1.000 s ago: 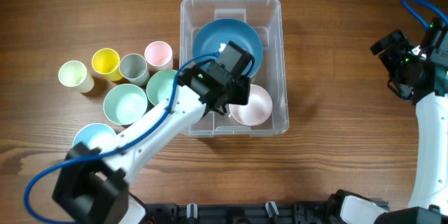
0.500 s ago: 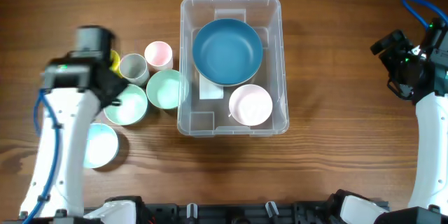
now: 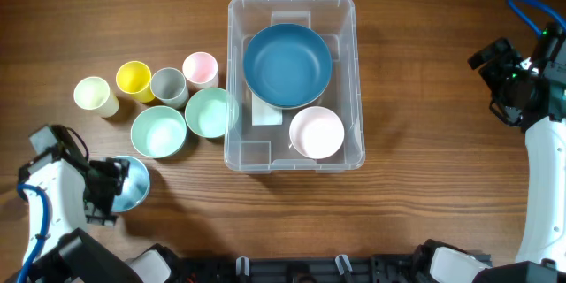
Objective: Pack container
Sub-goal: 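Grasp the light blue bowl with the left gripper and place it in the bin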
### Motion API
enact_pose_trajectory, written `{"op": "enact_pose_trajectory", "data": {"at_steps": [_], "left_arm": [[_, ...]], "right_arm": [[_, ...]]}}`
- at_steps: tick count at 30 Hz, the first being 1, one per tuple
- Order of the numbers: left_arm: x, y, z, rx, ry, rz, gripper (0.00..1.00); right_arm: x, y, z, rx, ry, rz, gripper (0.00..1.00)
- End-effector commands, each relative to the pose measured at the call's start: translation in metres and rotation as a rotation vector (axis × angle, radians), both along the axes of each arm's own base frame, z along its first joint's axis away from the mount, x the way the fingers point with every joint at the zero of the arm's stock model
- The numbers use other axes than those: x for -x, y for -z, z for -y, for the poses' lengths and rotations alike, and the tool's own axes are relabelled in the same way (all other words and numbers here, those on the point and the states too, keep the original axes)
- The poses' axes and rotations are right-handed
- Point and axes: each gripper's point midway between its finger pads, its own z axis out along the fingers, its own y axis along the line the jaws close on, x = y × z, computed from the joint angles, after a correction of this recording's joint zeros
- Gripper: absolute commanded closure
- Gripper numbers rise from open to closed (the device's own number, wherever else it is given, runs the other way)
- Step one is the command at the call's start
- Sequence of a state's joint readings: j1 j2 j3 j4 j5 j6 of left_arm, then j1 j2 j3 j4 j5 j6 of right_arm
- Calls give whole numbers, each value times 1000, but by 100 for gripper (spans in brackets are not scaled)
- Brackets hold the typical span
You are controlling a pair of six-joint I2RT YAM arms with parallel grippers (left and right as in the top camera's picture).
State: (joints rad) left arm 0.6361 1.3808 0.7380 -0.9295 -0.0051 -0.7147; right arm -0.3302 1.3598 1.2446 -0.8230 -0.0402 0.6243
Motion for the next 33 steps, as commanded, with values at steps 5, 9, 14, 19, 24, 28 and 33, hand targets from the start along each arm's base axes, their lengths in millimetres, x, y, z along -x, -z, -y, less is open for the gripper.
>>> {"op": "enact_pose_trajectory", "data": {"at_steps": [5,9,14,19,24,28,33], "left_arm": [[12,25,10,19,27,-5,82],[7,22,7,4,27,15,96],[-8,-26,-4,-53,45,87,96],[-23,-97,-6,-137,114,222,96],[-71,-163,48,-115,443,503,96],[-111,-186,135,-58,813,669,96],[-131,-188,305,17,1344,848,96]], "right_arm": [[-1,-1,2,5,10,1,0],[-1,-1,2,5,10,1,1],[-1,-1,2,4,11,1,0],[-1,-1,2,5,10,1,0],[-1,-1,2,5,10,1,0],[-1,-1,2,5,10,1,0],[-1,-1,2,5,10,1,0]]}}
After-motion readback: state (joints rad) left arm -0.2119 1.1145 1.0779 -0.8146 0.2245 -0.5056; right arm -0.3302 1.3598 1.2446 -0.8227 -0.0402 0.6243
